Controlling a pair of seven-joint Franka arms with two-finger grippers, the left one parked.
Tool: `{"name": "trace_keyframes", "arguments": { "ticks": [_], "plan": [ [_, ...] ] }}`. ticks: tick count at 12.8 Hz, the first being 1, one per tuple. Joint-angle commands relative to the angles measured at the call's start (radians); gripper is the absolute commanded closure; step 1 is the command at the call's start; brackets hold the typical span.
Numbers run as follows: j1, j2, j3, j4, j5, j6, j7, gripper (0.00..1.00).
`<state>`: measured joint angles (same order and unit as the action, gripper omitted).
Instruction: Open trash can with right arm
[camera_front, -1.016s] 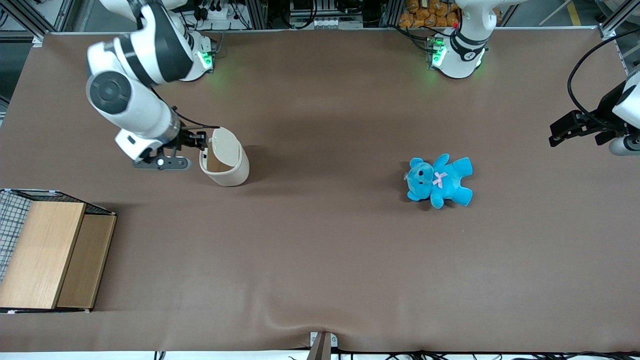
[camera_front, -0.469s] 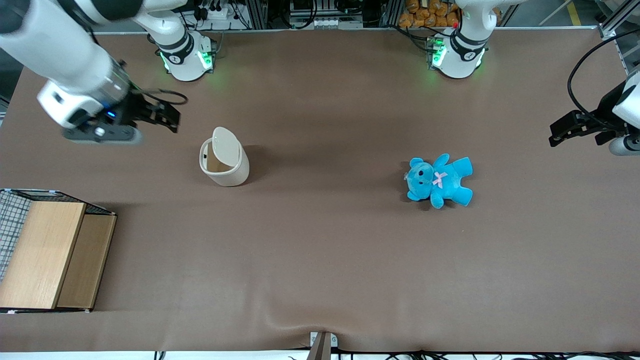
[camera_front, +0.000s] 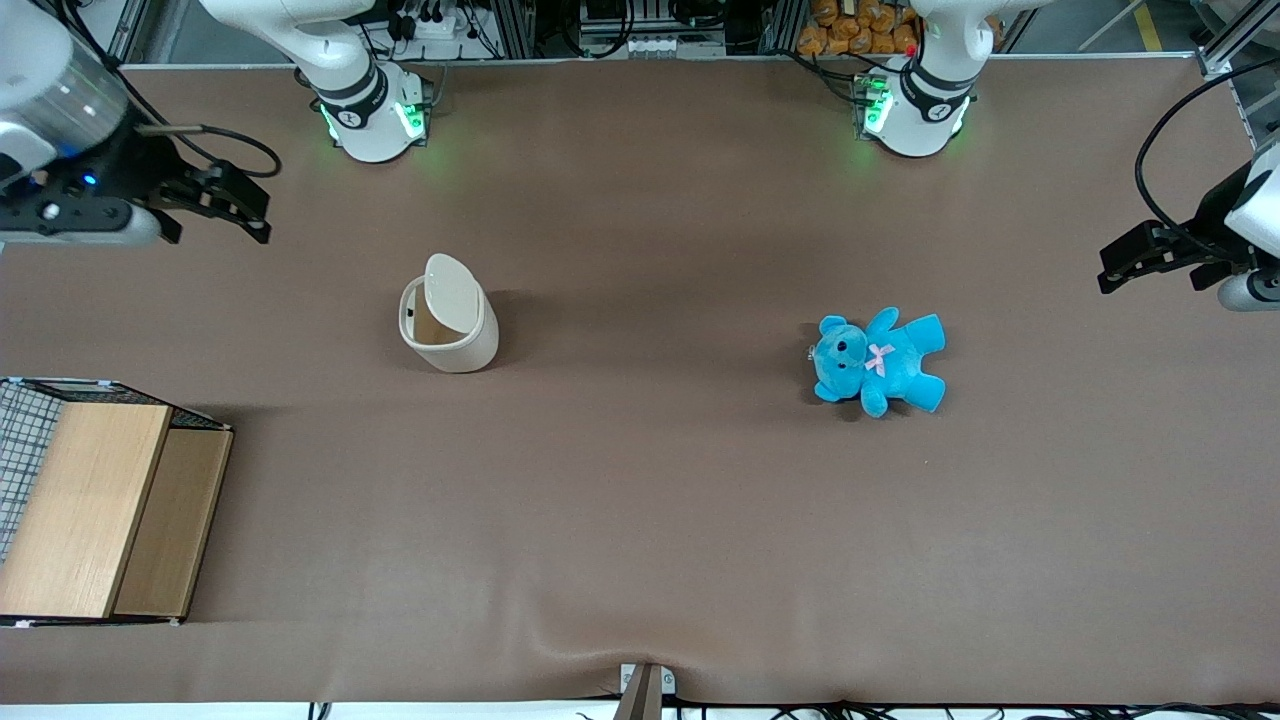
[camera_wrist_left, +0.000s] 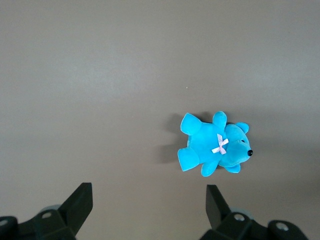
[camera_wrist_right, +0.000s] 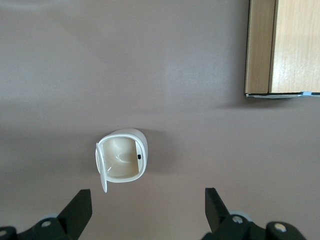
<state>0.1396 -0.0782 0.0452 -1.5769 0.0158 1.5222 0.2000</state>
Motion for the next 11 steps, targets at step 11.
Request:
{"name": "trace_keyframes", "arguments": {
  "ticks": [11],
  "plan": [
    [-0.006, -0.02, -0.117, 0.074, 0.026, -0.116, -0.157, 0.0]
  ]
}}
